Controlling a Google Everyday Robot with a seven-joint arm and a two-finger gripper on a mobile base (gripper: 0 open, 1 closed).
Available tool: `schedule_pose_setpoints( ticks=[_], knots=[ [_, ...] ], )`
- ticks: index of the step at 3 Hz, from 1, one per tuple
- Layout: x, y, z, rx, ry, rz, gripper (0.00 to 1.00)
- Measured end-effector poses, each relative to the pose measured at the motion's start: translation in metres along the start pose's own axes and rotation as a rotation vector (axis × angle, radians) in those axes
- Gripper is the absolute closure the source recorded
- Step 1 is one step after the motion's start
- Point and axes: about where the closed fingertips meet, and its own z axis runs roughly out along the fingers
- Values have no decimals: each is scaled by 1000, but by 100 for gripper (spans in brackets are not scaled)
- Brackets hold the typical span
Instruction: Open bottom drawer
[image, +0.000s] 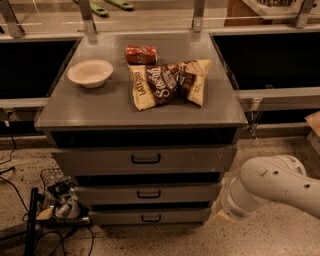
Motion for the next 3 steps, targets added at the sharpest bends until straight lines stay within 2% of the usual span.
schedule_pose_setpoints(
  ticks=[1,2,3],
  knots=[
    [1,22,37,-26,-53,76,100],
    [1,48,78,-68,-83,124,100],
    [2,81,130,-172,-77,153,100]
  ],
)
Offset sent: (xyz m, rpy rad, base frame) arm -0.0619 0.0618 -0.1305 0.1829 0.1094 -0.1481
